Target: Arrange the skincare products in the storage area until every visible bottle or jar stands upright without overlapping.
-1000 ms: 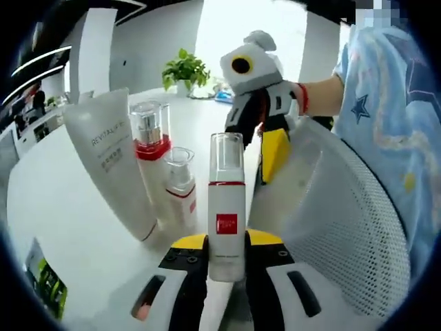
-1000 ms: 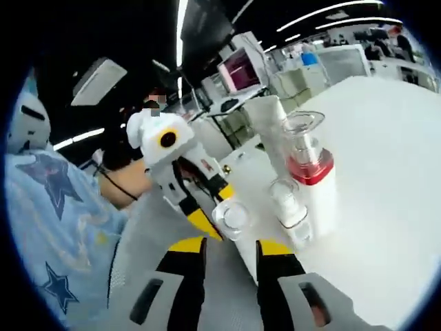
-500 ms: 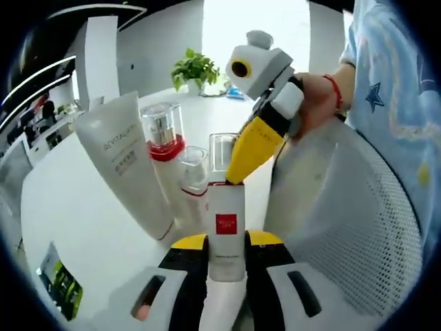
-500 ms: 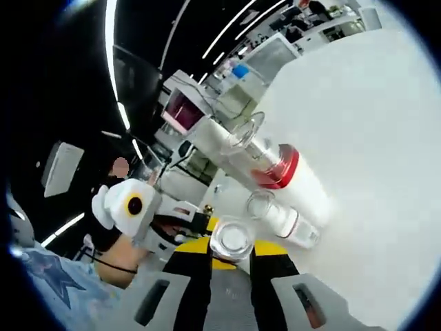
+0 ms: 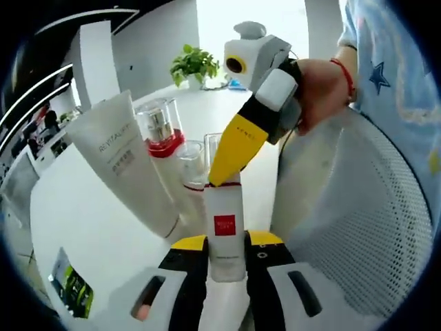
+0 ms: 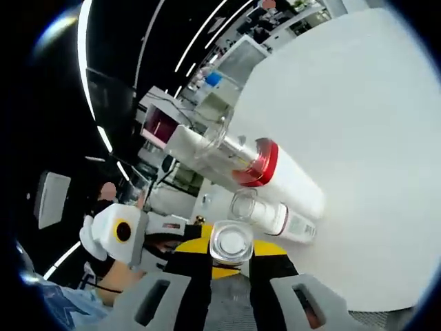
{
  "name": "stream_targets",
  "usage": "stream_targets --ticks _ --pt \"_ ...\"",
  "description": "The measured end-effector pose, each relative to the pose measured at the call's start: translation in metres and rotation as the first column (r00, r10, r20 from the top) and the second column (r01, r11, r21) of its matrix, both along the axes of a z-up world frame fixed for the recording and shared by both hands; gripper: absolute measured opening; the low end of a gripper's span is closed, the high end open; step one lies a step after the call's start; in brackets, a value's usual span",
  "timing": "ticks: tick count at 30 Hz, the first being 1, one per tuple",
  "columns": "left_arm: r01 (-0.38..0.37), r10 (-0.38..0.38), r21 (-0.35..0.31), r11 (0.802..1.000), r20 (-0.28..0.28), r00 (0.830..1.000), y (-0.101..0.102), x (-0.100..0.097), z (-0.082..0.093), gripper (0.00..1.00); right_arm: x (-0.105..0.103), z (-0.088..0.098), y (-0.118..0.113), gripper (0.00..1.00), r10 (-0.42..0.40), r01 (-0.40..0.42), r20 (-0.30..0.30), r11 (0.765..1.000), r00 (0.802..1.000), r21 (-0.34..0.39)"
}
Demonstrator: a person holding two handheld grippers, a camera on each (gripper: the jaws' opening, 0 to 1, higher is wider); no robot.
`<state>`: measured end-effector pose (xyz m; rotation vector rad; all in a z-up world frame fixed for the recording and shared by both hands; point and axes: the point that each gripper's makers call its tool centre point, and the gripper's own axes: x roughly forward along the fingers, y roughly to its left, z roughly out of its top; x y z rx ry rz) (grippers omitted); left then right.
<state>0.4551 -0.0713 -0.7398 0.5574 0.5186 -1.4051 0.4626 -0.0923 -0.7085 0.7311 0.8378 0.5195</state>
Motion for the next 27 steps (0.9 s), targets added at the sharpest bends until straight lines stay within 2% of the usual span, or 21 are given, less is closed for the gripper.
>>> stream_targets --ticks 8,11,13,15,17,18,19,21,22,25,27 --pt "-0.002 0.002 -0.021 1.000 -0.021 1.000 -0.001 0.001 0.003 0.24 -0.001 0.005 0.002 0.13 0.059 -0.056 0.051 0.997 0.997 -0.051" --pt "-0.005 0.004 -0.029 1.000 -0.030 1.000 -0.001 0.001 0.004 0.25 -0.002 0.008 0.003 0.13 0.110 -0.101 0.091 0.990 0.990 -0.099" --pt "-0.004 0.002 -0.035 0.999 -0.060 0.998 -0.001 0.000 0.005 0.25 -0.002 0.011 0.006 0.13 0.150 -0.135 0.122 0.983 0.981 -0.125" --pt "-0.005 0.002 -0.037 0.999 -0.074 0.997 -0.001 -0.001 0.005 0.25 -0.004 0.015 0.009 0.13 0.222 -0.189 0.171 0.963 0.960 -0.191" --pt "-0.007 0.002 -0.044 0.999 -0.096 0.995 -0.001 -0.003 0.007 0.26 -0.006 0.018 0.012 0.13 0.260 -0.217 0.194 0.952 0.946 -0.217" --pt "-0.004 -0.001 -0.048 0.999 -0.103 0.995 -0.002 -0.003 0.008 0.26 -0.007 0.021 0.015 0.13 0.292 -0.240 0.213 0.941 0.933 -0.237" --pt "0.008 -0.015 -0.056 0.998 -0.134 0.991 -0.002 -0.008 0.009 0.25 -0.009 0.022 0.016 0.13 0.318 -0.262 0.220 0.932 0.922 -0.249" --pt "0.027 -0.042 -0.089 0.996 -0.177 0.983 -0.006 -0.014 0.013 0.24 -0.011 0.023 0.018 0.13 0.360 -0.297 0.225 0.916 0.906 -0.270" --pt "0.033 -0.054 -0.106 0.994 -0.198 0.979 -0.007 -0.017 0.015 0.24 -0.013 0.024 0.020 0.13 0.394 -0.326 0.231 0.902 0.890 -0.283" --pt "0.046 -0.073 -0.129 0.991 -0.207 0.976 -0.008 -0.020 0.018 0.23 -0.016 0.027 0.023 0.13 0.449 -0.374 0.247 0.878 0.859 -0.297" --pt "0.063 -0.093 -0.136 0.989 -0.231 0.968 -0.008 -0.026 0.019 0.23 -0.019 0.029 0.025 0.13 0.485 -0.411 0.258 0.863 0.836 -0.293"
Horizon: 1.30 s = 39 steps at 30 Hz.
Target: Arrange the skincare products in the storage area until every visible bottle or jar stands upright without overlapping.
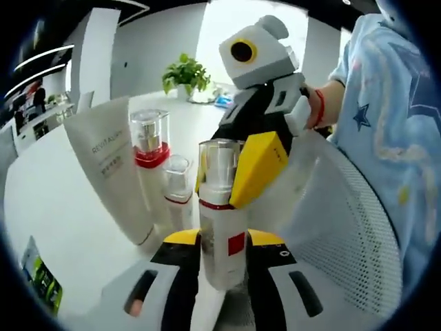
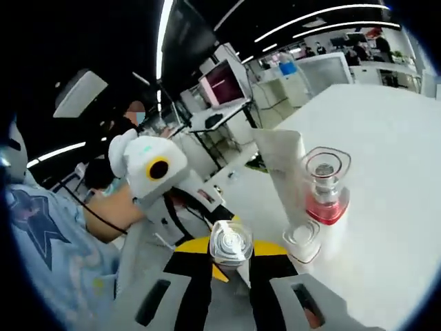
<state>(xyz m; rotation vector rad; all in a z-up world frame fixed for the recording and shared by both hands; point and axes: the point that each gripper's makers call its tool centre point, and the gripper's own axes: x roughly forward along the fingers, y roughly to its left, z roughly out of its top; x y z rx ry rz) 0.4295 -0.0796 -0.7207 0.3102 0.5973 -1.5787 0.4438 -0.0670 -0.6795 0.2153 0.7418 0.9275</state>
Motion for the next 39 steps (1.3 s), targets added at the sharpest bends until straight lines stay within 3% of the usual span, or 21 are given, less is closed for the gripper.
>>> stream_targets --ticks 4,9,12,16,29,39 --pt "0.024 -0.024 -0.021 1.000 -0.037 0.999 -0.002 -0.007 0.001 0.25 -0.005 0.004 0.003 0.13 0.052 -0.052 -0.002 0.999 0.999 0.011" --pt "0.039 -0.041 -0.035 0.999 -0.056 0.998 -0.003 -0.011 0.003 0.26 -0.011 0.011 0.007 0.13 0.127 -0.127 0.043 0.992 0.991 -0.002" --pt "0.049 -0.054 -0.055 0.997 -0.098 0.994 -0.005 -0.015 0.007 0.28 -0.014 0.016 0.010 0.13 0.179 -0.180 0.065 0.984 0.982 0.004" --pt "0.032 -0.039 -0.070 0.997 -0.103 0.994 -0.005 -0.015 0.010 0.27 -0.013 0.021 0.010 0.13 0.196 -0.197 0.095 0.980 0.976 0.008" --pt "-0.048 0.049 -0.044 0.998 0.022 0.999 -0.004 0.009 0.006 0.26 0.005 0.015 0.007 0.14 0.154 -0.151 0.137 0.988 0.978 -0.033" --pt "-0.109 0.109 -0.002 0.994 0.091 0.990 0.001 0.026 -0.002 0.26 0.021 0.025 -0.002 0.14 0.061 -0.064 0.159 0.998 0.985 0.016"
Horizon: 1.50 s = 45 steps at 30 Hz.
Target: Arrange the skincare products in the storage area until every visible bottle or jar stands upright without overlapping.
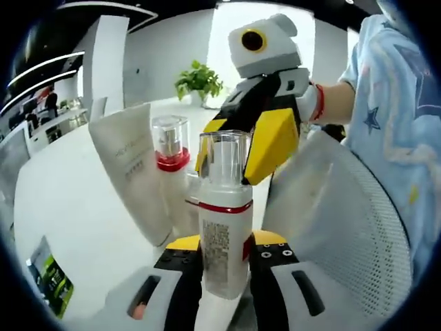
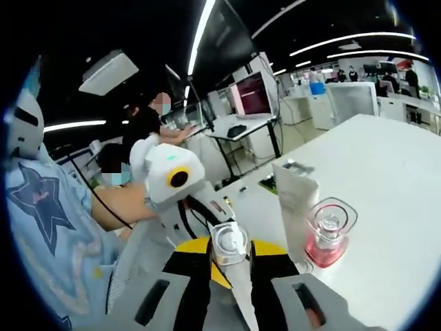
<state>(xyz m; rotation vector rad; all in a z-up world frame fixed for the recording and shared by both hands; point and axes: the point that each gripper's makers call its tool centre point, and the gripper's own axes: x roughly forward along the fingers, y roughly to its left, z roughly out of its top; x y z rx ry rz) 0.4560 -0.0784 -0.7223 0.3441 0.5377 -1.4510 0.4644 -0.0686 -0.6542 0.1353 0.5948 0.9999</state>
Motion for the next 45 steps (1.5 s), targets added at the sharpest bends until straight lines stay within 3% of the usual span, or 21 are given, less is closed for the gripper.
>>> stream_targets --ticks 4,13,26,45 --pt "0.006 -0.006 0.013 1.000 0.020 1.000 0.001 0.000 -0.002 0.26 -0.002 -0.003 0.002 0.13 0.005 -0.005 -0.031 1.000 1.000 -0.008" --pt "0.009 -0.010 0.019 1.000 0.034 0.999 0.002 0.000 -0.003 0.27 -0.007 0.000 0.008 0.12 0.035 -0.035 -0.001 0.998 0.999 -0.050" --pt "0.089 -0.088 0.024 0.996 -0.045 0.995 0.000 -0.017 -0.009 0.25 -0.021 -0.003 0.016 0.12 0.193 -0.182 0.054 0.969 0.980 -0.165" --pt "0.093 -0.091 0.050 0.994 -0.031 0.995 0.002 -0.018 -0.015 0.26 -0.023 -0.009 0.014 0.12 0.196 -0.184 0.046 0.965 0.979 -0.189"
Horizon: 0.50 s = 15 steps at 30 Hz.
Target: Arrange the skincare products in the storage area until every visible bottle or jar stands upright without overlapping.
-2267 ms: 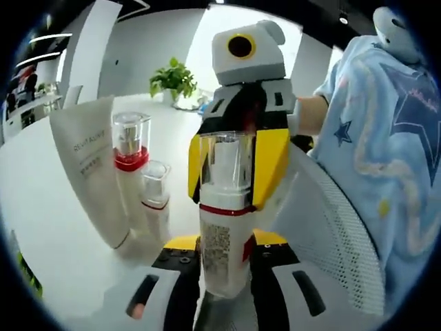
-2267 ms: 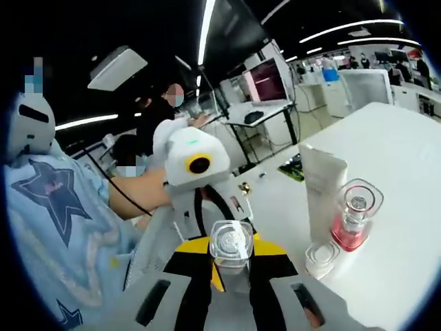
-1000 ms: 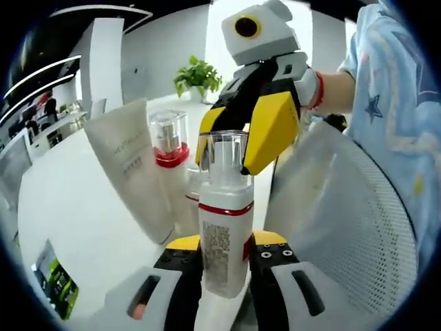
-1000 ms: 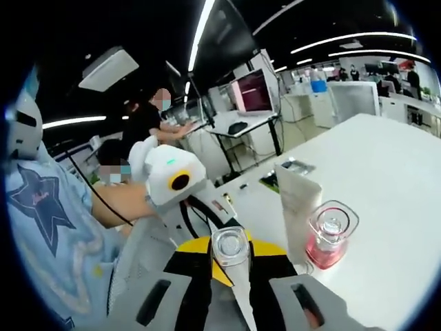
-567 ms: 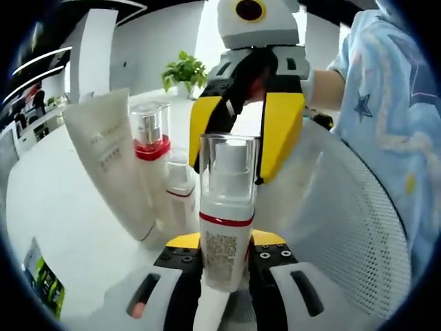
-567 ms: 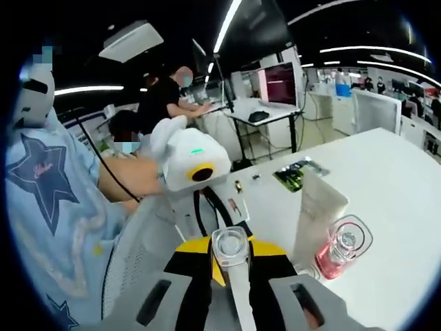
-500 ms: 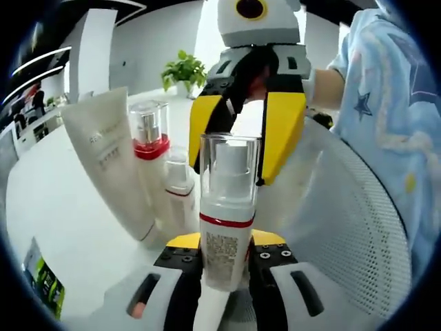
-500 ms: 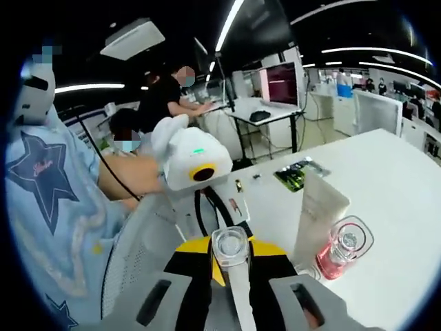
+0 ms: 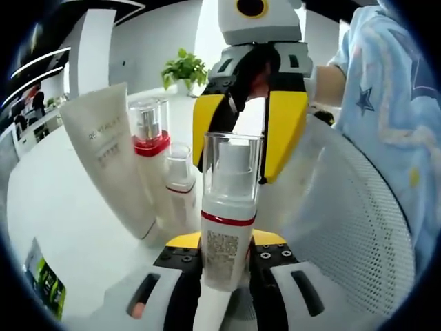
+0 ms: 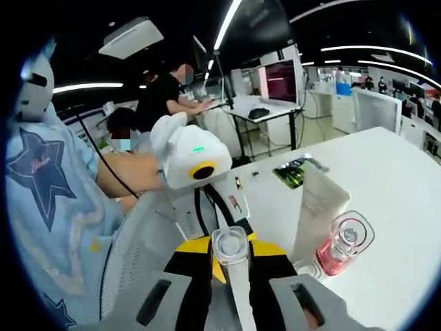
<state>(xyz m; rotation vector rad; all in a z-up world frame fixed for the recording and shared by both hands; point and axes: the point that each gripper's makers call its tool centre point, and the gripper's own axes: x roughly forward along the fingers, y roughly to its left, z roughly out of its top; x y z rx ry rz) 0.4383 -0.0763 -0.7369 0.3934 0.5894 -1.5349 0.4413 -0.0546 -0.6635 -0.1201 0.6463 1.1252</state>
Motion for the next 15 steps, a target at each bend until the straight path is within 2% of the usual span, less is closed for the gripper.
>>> stream_targets --ticks 15 --pt "0.005 -0.005 0.023 1.000 0.019 1.000 0.0020 0.0003 -0.0042 0.26 -0.0011 -0.0043 -0.0010 0.12 -0.008 0.008 0.004 1.000 1.000 -0.026"
